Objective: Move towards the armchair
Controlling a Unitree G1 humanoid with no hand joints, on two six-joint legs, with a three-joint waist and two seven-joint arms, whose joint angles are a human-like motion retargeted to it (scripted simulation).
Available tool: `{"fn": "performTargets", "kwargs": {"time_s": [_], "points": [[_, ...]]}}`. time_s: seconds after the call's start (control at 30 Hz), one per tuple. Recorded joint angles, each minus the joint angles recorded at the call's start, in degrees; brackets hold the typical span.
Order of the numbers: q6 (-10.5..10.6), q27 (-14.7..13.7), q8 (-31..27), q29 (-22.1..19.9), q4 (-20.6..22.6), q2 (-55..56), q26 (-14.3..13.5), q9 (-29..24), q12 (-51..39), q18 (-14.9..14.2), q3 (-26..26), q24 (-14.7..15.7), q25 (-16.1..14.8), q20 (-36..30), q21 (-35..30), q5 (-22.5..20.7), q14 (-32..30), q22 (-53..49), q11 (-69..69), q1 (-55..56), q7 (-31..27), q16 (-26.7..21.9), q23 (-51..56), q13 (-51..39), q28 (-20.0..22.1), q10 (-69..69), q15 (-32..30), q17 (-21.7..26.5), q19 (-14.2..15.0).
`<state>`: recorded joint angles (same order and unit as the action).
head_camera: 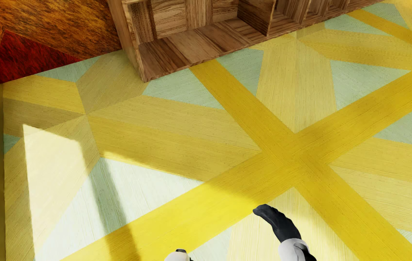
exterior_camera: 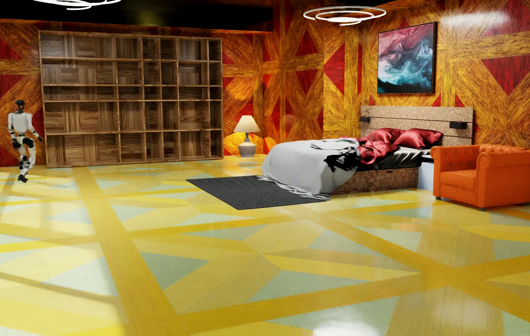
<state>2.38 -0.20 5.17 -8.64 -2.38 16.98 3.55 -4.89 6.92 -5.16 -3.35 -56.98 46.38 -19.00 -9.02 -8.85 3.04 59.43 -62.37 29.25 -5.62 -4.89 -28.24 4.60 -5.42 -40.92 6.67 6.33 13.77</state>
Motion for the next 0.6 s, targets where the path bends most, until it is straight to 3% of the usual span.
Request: {"fn": "performTargets", "kwargs": {"time_s": [0.03,0.07,0.1,0.13,0.17,0.23,0.27,0.3,0.37,0.43,0.47,0.5,0.57,0.6], "points": [[-0.91,1.96,1.79,-0.81,0.05,3.32,0.58,-0.04,-2.90,0.21,-0.52,-2.73,0.04,-1.95,0.26,4.70,1.02,1.58,-5.02,-1.04,2.31,-1.01,-1.12,0.22,-1.62,-0.51,0.44,0.36,0.24],[-1.74,3.55,3.63,-0.67,0.31,5.66,2.36,0.08,-5.92,0.32,-0.66,-4.67,0.24,-1.99,-0.11,10.69,1.08,2.23,-5.65,-2.72,3.48,-2.13,-3.22,0.29,-1.47,0.64,1.45,0.73,-1.55],[-2.45,4.49,6.95,0.62,0.66,6.88,5.10,0.25,-8.53,0.21,-0.54,-4.67,0.68,0.46,-0.97,16.56,0.35,1.39,-1.89,-4.62,3.93,-2.80,-6.06,0.16,1.02,2.56,2.18,1.33,-6.42],[-2.98,5.06,10.05,2.55,1.05,7.06,7.14,0.44,-10.45,-0.04,-0.21,-2.19,1.24,5.26,-1.78,20.51,-0.79,-1.02,5.86,-6.44,3.83,-2.89,-9.18,0.08,5.23,4.73,3.42,2.11,-10.59],[-3.28,5.86,12.08,4.54,1.48,6.47,6.99,0.61,-12.13,-0.31,0.23,2.33,1.81,10.78,-2.15,22.30,-1.89,-4.37,16.37,-8.00,3.27,-2.50,-11.90,0.34,9.43,6.84,3.44,2.81,-12.35],[-3.16,8.05,9.09,6.92,2.56,5.35,2.15,0.76,-16.34,-0.91,1.03,10.71,2.44,15.54,-1.33,20.79,-2.42,-11.52,36.16,-10.00,0.53,-2.79,-15.50,1.33,13.30,9.58,-6.52,3.45,-10.84],[-2.92,8.67,8.11,6.23,3.20,5.15,-0.16,0.69,-18.80,-1.27,1.10,11.83,2.25,13.90,-0.28,20.79,-1.44,-15.20,38.36,-10.07,-1.18,-4.32,-16.16,2.30,14.04,9.54,-8.66,3.41,-10.60],[-2.67,8.91,9.44,4.29,3.86,5.45,-1.55,0.56,-21.10,-1.60,0.97,11.13,1.52,11.55,0.93,21.66,-0.41,-19.10,36.94,-9.51,-2.63,-6.10,-16.40,3.38,15.17,8.71,-6.63,3.12,-11.47],[-1.84,8.83,12.62,1.62,3.93,6.22,-1.72,0.51,-22.74,-0.89,1.00,10.29,-0.21,10.54,1.71,23.00,1.33,-26.76,34.59,-8.26,-3.37,-6.70,-17.65,4.71,19.13,7.63,-5.23,2.89,-12.82],[-0.88,8.89,14.46,4.14,1.91,5.44,-1.40,0.85,-20.07,-1.02,1.45,15.34,0.84,12.15,-0.78,22.99,5.09,-32.18,34.95,-8.35,0.56,-2.97,-18.86,4.53,22.48,5.57,-6.20,4.77,-12.77],[-0.50,8.93,14.82,4.64,1.14,4.91,-2.05,1.05,-18.30,-1.28,1.63,17.35,1.36,11.04,-1.50,22.71,6.78,-33.41,35.39,-8.82,2.34,-1.91,-18.50,4.26,22.04,3.14,-6.87,5.58,-12.63],[-0.18,9.12,14.88,3.79,1.12,4.48,-3.32,1.25,-16.69,-1.12,1.73,16.64,0.91,8.45,-1.06,22.39,7.84,-33.45,35.64,-9.34,2.74,-2.15,-17.53,4.18,19.47,0.01,-7.51,5.70,-12.49],[0.31,9.32,14.31,0.45,2.57,4.19,-6.04,1.57,-13.83,-1.33,1.79,8.47,-2.44,4.47,1.73,21.59,9.06,-29.80,35.22,-10.94,0.42,-3.42,-14.38,4.49,10.48,-5.66,-8.47,4.40,-12.34],[0.45,9.04,13.56,-0.97,3.75,4.54,-5.36,1.67,-12.25,-1.90,1.79,5.19,-4.29,5.55,2.86,21.05,9.86,-26.22,34.37,-12.16,-1.94,-2.48,-12.56,4.57,6.95,-7.35,-8.72,3.63,-12.37]]}}
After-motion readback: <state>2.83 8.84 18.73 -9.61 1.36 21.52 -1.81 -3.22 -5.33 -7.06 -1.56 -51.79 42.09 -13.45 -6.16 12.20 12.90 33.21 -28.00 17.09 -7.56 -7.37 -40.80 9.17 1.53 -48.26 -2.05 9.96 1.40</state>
